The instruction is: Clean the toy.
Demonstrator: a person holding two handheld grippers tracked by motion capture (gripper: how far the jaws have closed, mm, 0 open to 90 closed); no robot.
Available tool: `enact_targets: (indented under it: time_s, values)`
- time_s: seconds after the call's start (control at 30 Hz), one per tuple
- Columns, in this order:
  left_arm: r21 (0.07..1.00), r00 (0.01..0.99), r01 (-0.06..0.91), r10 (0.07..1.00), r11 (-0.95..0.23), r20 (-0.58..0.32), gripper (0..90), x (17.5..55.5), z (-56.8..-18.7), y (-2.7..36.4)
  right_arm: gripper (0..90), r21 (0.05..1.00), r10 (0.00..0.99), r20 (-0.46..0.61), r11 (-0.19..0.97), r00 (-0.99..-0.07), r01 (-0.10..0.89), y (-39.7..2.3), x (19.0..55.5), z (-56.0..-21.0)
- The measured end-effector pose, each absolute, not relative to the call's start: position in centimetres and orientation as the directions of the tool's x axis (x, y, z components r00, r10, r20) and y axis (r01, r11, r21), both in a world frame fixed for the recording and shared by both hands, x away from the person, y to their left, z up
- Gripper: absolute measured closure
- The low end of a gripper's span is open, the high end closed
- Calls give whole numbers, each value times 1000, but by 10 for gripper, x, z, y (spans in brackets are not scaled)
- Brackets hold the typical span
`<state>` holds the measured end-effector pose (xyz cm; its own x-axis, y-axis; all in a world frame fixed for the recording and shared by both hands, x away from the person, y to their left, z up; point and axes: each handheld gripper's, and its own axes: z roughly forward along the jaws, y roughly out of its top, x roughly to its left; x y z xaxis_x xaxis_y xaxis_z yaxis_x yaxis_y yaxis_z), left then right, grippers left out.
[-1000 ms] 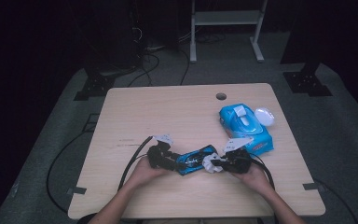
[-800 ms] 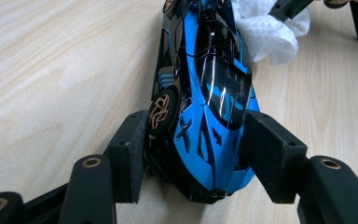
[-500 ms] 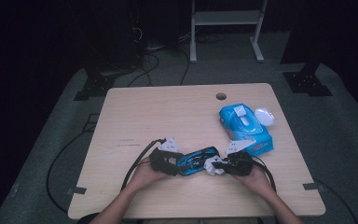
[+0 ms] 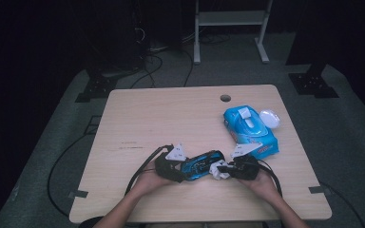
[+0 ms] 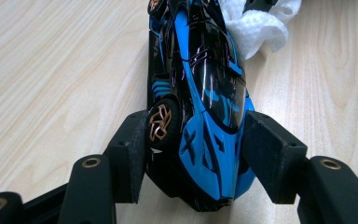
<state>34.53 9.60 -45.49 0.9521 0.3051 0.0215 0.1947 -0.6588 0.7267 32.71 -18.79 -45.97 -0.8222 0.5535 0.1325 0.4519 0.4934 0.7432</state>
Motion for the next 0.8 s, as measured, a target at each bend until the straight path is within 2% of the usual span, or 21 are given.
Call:
enact_targets:
  time_s: [0.07, 0.1, 0.17, 0.3, 0.5, 0.7, 0.8]
  values:
    - [729, 949, 222, 316, -647, -9, 362, 348, -457, 96, 843, 740, 554, 129, 499, -822, 452, -188, 327, -460]
    - [728, 948, 247, 316, -639, -43, 363, 351, -458, 98, 843, 740, 556, 128, 498, -821, 452, -188, 327, -460]
    - [727, 947, 257, 318, -637, -57, 364, 352, -458, 98, 843, 740, 556, 128, 498, -821, 453, -188, 327, -460]
    - [728, 941, 306, 309, -614, -136, 438, 354, -460, 99, 843, 739, 561, 125, 498, -819, 454, -188, 327, -460]
    - [728, 933, 352, 283, -588, -223, 483, 358, -465, 98, 842, 735, 571, 124, 496, -811, 462, -191, 325, -462]
    - [739, 941, 337, 246, -584, -234, 603, 355, -466, 94, 840, 728, 576, 127, 499, -807, 470, -193, 324, -462]
    - [749, 949, 309, 237, -586, -206, 633, 352, -465, 90, 839, 723, 570, 144, 498, -809, 479, -196, 322, -462]
